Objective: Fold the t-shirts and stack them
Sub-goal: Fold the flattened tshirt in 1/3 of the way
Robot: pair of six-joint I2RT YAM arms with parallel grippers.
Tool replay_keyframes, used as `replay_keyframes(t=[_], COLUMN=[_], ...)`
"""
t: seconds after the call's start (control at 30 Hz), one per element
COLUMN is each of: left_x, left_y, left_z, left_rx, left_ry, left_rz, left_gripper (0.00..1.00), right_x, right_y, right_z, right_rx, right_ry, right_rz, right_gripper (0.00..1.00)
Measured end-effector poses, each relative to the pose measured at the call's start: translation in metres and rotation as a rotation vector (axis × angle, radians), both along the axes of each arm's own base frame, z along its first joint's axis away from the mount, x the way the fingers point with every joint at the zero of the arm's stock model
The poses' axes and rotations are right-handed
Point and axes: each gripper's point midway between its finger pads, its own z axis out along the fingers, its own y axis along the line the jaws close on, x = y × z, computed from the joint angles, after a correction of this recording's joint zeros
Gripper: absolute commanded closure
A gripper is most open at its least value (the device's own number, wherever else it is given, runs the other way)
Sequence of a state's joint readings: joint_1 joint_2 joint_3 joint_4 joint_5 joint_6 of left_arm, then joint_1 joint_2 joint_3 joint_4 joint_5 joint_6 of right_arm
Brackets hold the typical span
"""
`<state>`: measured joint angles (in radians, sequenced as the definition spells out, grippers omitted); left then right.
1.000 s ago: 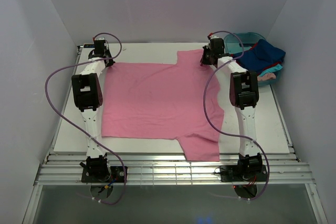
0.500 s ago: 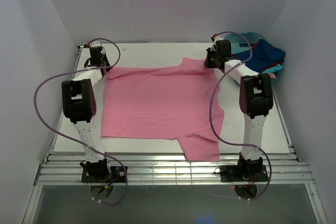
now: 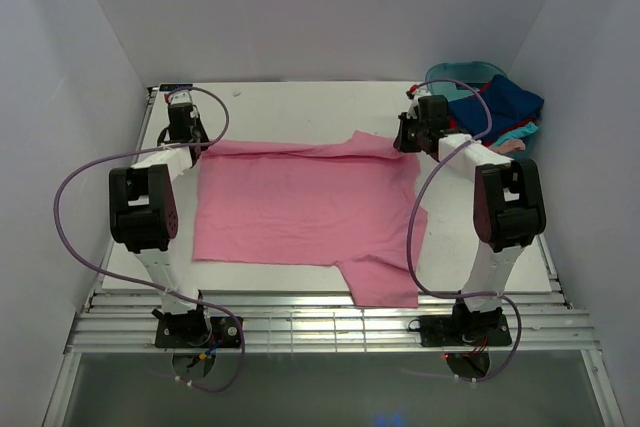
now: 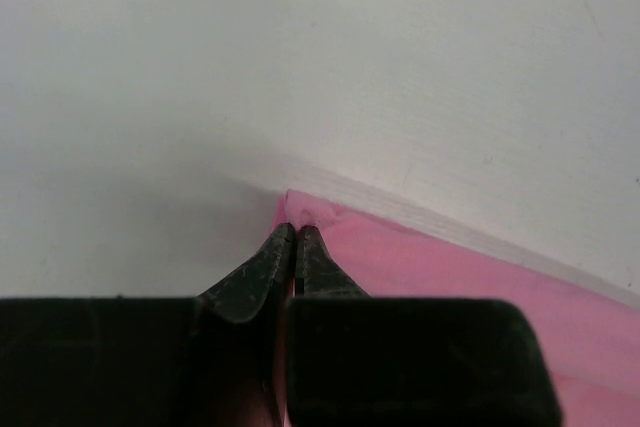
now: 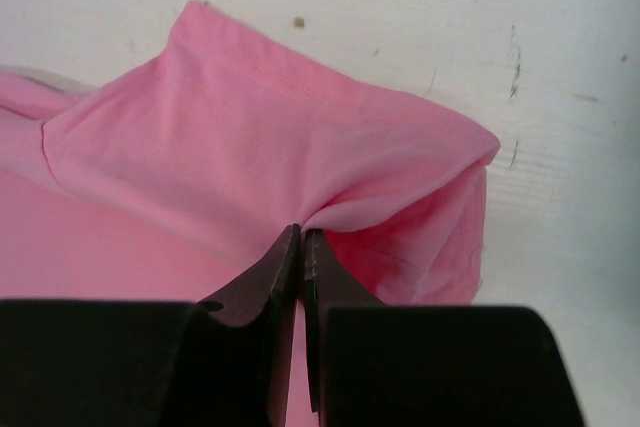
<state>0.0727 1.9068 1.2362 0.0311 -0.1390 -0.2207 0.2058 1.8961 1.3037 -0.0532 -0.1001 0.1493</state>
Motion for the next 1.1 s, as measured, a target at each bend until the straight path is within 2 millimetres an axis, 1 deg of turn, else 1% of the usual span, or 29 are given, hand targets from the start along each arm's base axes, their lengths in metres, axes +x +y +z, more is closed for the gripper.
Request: replay_keyframes(t=[0.07,0.13,0.37,0.47,0.57,0.63,0.67,0.7,0.73,0.77,0.83,0.87,0.93,0.97,1.0,1.03,1.1], left_x=[-0.010,-0.017,-0.036,-0.046,-0.056,-0.062,-0.066,-0.071,-0.076,-0.081,-0.093,-0.100,-0.110,-0.115,-0.117,-0.120,-0.119], left_y=[0.000,0.001,0.006,0.007,0.006,0.006,0.005,0.006,0.007,0.009,0.015,0.018,0.024,0.027,0.028,0.029,0.029], left_z=[-0.005,-0.004,0.012,0.013,0.007,0.001,-0.003,-0.007,-0.010,-0.014,-0.020,-0.024,-0.026,-0.026,-0.024,-0.021,-0.011], left_rx=[0.001,0.004,0.023,0.026,0.022,0.015,0.011,0.008,0.011,0.018,0.026,0.034,0.051,0.057,0.060,0.057,0.049], left_ry=[0.025,0.034,0.026,0.033,0.061,0.088,0.110,0.133,0.155,0.182,0.227,0.255,0.288,0.299,0.301,0.299,0.278], left_rz=[0.003,0.009,0.044,0.055,0.059,0.062,0.066,0.076,0.086,0.101,0.156,0.184,0.225,0.248,0.260,0.271,0.287], left_gripper=[0.97,0.98,0.99,0.99,0.98,0.89,0.81,0.70,0.50,0.44,0.39,0.39,0.39,0.40,0.41,0.44,0.56], right_x=[-0.013,-0.025,-0.060,-0.073,-0.084,-0.089,-0.092,-0.094,-0.097,-0.100,-0.105,-0.107,-0.114,-0.117,-0.119,-0.119,-0.114], right_y=[0.001,0.002,0.007,0.006,0.003,-0.001,-0.003,-0.004,-0.006,-0.007,-0.012,-0.015,-0.021,-0.023,-0.025,-0.026,-0.027], right_z=[0.001,0.003,0.014,0.013,0.008,0.003,0.001,-0.003,-0.006,-0.009,-0.014,-0.015,-0.015,-0.013,-0.008,-0.002,0.012], right_rx=[-0.004,-0.009,-0.027,-0.036,-0.049,-0.065,-0.074,-0.082,-0.094,-0.103,-0.131,-0.144,-0.163,-0.169,-0.171,-0.172,-0.166], right_ry=[0.007,0.008,-0.005,-0.001,0.011,0.021,0.028,0.036,0.051,0.062,0.085,0.090,0.099,0.097,0.091,0.072,0.027], right_rz=[0.006,0.010,0.028,0.029,0.022,0.012,0.007,0.001,-0.006,-0.012,-0.028,-0.036,-0.050,-0.058,-0.064,-0.069,-0.080], right_gripper=[0.92,0.92,0.92,0.92,0.92,0.92,0.88,0.82,0.75,0.68,0.63,0.58,0.53,0.49,0.47,0.46,0.47])
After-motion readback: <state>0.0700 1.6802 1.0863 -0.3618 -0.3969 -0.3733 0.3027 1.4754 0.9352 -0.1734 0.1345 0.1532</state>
